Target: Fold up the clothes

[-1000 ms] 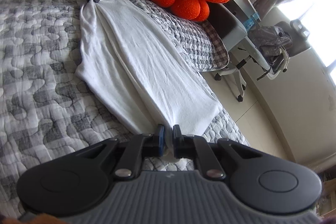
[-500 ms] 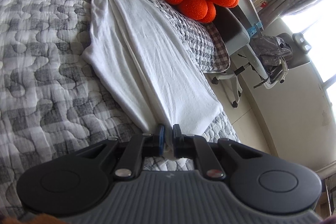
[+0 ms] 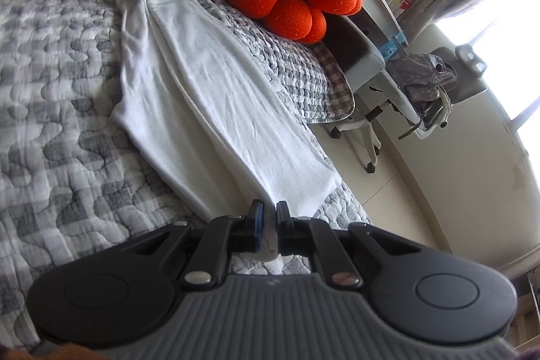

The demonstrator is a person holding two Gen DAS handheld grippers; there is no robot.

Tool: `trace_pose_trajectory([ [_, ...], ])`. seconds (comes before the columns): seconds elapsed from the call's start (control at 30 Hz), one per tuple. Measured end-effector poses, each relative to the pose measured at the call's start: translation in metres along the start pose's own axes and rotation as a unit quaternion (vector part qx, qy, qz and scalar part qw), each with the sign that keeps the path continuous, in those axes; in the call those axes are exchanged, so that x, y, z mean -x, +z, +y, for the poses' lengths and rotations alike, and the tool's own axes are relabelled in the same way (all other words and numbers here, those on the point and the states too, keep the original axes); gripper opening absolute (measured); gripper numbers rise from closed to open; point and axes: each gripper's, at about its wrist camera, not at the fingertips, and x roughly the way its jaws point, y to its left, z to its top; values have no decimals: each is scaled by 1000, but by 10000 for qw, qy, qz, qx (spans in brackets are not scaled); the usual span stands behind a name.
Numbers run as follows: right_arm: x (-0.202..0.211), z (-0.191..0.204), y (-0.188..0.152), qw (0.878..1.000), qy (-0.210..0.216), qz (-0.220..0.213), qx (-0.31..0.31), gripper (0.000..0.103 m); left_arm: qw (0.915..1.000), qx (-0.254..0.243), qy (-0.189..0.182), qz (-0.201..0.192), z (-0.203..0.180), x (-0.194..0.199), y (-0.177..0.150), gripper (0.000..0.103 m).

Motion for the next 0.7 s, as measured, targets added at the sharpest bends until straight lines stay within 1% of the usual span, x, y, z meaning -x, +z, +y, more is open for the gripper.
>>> trace_pose_trajectory([
  [0.07,-1,2,0,10000,-1,13,26,9,9999,-91,-111,76,-2,-8,-1,7],
  [0.13,-4,3,-1,9999,18,85,73,9,9995,-133,-72,294,-2,-20,-3,10],
  [0.2,-7,5,-4,9997,45,175,138,10,9990,-174,52,398,-1,-28,-6,14],
  [0.23,-8,7,-5,9996,41,197,194,10,9989,-184,32,433,0,-31,-7,17],
  [0.27,-8,8,-6,9995,28,206,254,10,9987,-193,-1,467,0,-33,-7,18],
  [0.33,-8,9,-5,9994,17,214,283,11,9989,-151,39,449,2,-36,-6,16],
  [0.37,-8,10,-5,9994,17,214,276,11,9990,-124,76,422,3,-37,-5,6],
  [0.4,-8,10,-5,9994,17,212,270,11,9991,-147,103,392,3,-37,-5,4],
  [0.5,-6,9,-4,9996,0,158,234,8,9992,-249,186,270,1,-33,-3,3],
  [0.57,-3,6,-2,9998,-19,99,159,8,9995,-256,128,150,-3,-26,0,3],
  [0.63,-4,6,-3,9998,12,129,150,7,9996,-278,72,47,-7,-18,2,3],
  [0.7,-5,6,-3,9997,52,176,153,7,9993,-360,91,-8,-9,-15,3,3],
])
